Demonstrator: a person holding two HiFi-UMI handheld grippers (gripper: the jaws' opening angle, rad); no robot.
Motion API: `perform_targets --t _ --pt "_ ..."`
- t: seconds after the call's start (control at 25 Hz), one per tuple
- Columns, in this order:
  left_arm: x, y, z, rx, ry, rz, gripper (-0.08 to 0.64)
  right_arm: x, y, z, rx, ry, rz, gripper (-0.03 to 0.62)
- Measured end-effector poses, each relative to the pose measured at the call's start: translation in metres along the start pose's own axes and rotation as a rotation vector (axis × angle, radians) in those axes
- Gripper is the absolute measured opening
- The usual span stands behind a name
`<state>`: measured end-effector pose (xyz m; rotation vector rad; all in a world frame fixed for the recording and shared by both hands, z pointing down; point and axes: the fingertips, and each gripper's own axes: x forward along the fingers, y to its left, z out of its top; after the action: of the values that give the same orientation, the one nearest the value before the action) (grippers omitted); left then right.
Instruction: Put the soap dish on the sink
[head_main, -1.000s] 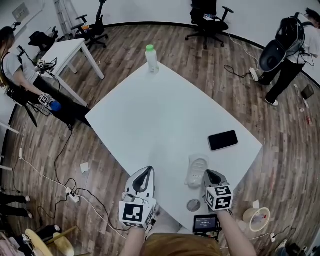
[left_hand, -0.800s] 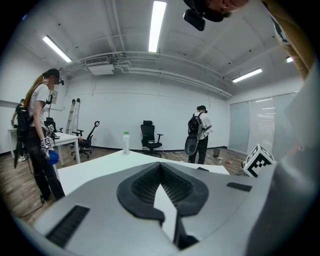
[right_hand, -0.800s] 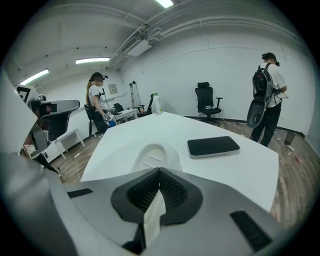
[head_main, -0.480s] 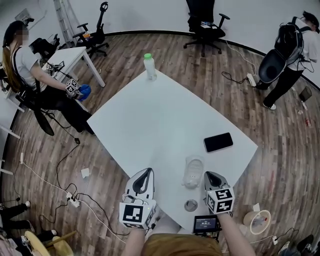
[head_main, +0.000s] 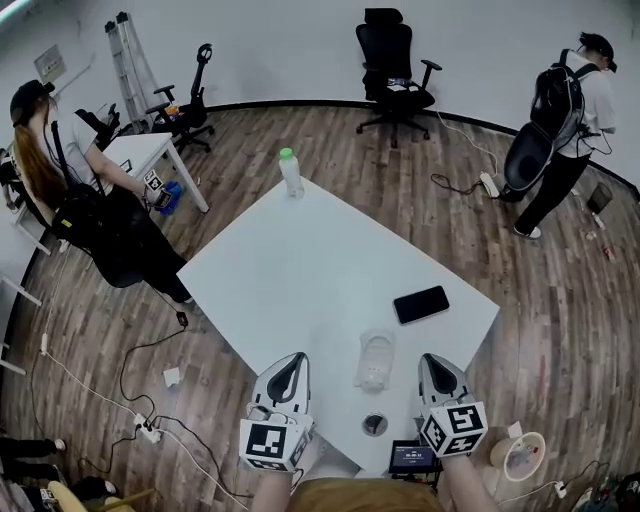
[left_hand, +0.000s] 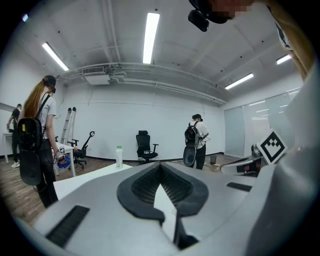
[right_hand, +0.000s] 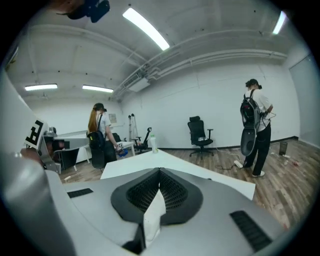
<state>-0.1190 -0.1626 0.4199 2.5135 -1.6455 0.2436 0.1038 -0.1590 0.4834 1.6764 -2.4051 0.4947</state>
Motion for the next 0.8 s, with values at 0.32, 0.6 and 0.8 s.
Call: perform_targets --t 0.32,0.6,0.8 --pt "-0.003 -0.015 0.036 0.013 -0.091 -0.019 0.006 -0.061 0.015 0.115 -0.183 -0.290 -0.049 0.008" --pt "-0.008 -0.024 0.060 0.039 -0.151 -0.009 0.008 -0.085 0.015 0.146 -0.254 -0.382 -0.092 0.008" --pt "-0.010 -0.021 0.067 0.051 -0.173 0.014 0.007 -0.085 0.013 0.144 -0.245 -0.382 -0.091 0.008"
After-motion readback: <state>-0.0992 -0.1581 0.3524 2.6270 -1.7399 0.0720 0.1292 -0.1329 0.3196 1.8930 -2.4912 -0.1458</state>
